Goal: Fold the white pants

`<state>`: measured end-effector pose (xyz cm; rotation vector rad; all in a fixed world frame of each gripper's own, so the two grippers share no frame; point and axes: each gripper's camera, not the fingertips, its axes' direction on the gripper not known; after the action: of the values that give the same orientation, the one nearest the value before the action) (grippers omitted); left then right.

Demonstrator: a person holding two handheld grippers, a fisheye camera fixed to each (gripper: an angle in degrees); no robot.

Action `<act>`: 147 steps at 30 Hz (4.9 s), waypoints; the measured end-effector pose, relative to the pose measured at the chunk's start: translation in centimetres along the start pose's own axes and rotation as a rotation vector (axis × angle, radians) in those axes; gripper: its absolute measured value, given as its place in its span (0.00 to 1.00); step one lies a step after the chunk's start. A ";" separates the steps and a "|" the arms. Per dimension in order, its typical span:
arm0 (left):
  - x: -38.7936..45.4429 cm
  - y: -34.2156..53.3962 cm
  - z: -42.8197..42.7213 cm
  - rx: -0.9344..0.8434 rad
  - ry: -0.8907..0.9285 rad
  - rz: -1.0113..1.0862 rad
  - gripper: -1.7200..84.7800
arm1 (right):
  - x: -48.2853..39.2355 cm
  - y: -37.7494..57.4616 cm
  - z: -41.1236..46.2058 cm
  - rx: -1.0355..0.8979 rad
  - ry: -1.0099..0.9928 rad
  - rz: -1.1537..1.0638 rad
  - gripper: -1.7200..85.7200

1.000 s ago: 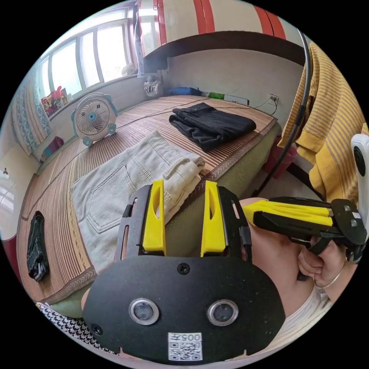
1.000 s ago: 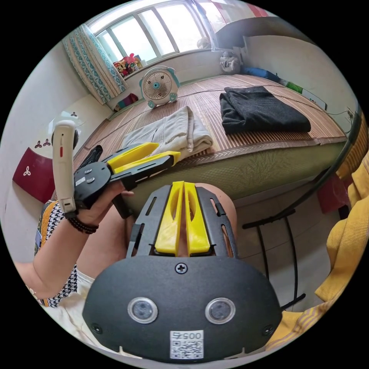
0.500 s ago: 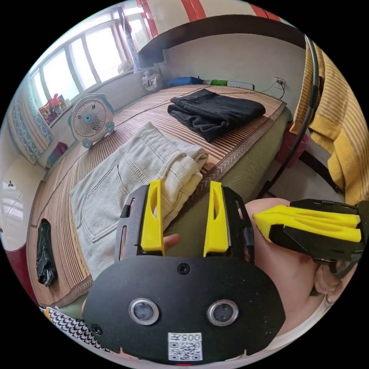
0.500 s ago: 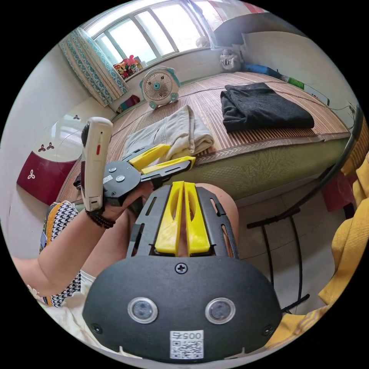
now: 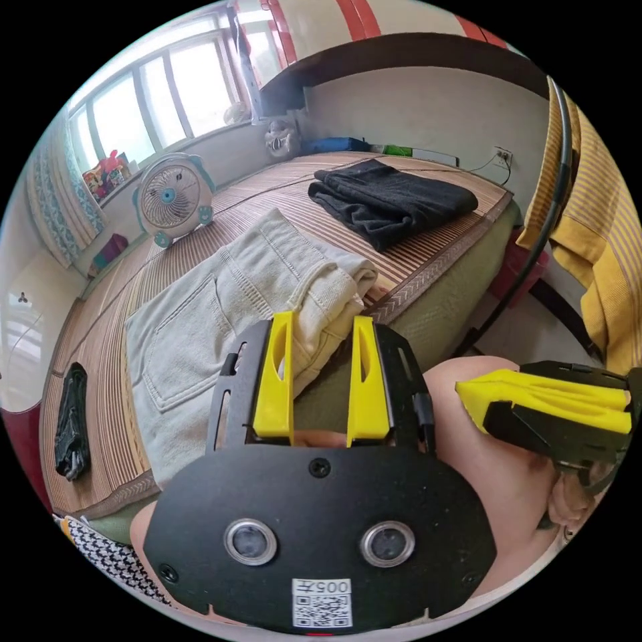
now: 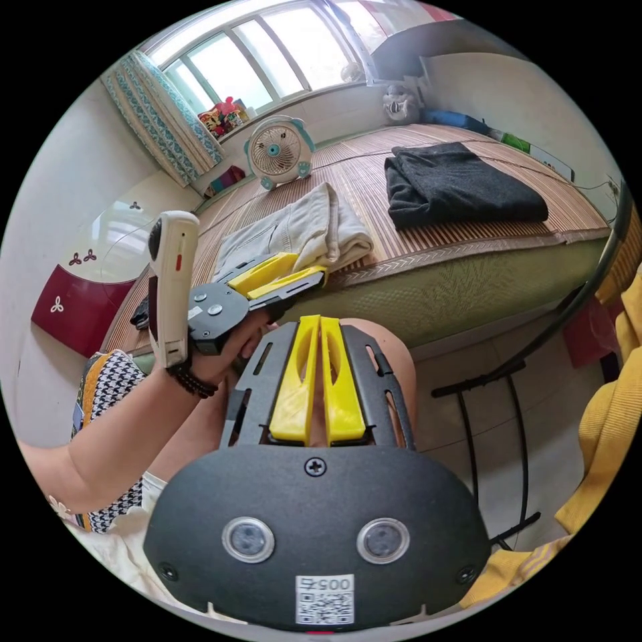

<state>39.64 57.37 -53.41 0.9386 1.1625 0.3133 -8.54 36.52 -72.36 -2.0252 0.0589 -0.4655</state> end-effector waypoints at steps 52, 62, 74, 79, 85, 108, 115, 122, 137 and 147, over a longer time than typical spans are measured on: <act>-43.2 37.0 -17.0 0.140 -0.232 -0.785 0.02 | -21.5 -3.5 13.3 -0.158 -0.058 -0.339 0.00; -41.7 33.9 -6.9 -0.072 -0.331 -0.668 0.01 | -21.2 -3.7 13.7 -0.139 -0.080 -0.305 0.00; -43.9 35.2 -6.2 -0.066 -0.179 -0.699 0.01 | -25.9 -4.7 16.5 -0.289 -0.091 -0.449 0.00; -43.9 35.5 -6.0 -0.057 -0.165 -0.689 0.01 | -27.5 -6.4 17.2 -0.379 -0.181 -0.587 0.01; -43.3 35.2 -5.6 -0.072 -0.189 -0.678 0.01 | -30.1 -8.3 17.8 -0.108 0.039 -0.755 0.01; -41.6 34.2 -4.9 -0.118 -0.199 -0.689 0.01 | -34.5 -5.7 24.4 -0.123 -0.030 -1.125 0.10; -40.7 34.0 -4.8 -0.128 -0.217 -0.694 0.01 | -34.5 -4.8 26.1 -0.132 0.042 -1.157 0.09; -39.6 33.9 -4.8 -0.126 -0.238 -0.695 0.01 | -33.7 -4.7 25.8 -0.073 0.072 -1.164 0.05; -38.2 34.5 -5.0 -0.123 -0.250 -0.681 0.01 | -21.8 -19.4 1.3 0.343 0.145 -0.650 0.01; -37.7 35.3 -5.2 -0.106 -0.256 -0.683 0.01 | 1.8 -24.2 -3.6 0.115 0.767 0.134 0.03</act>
<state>28.33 56.36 -2.74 0.4303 1.1437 -0.2882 -11.93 44.81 -49.50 -1.6160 0.6137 -1.1044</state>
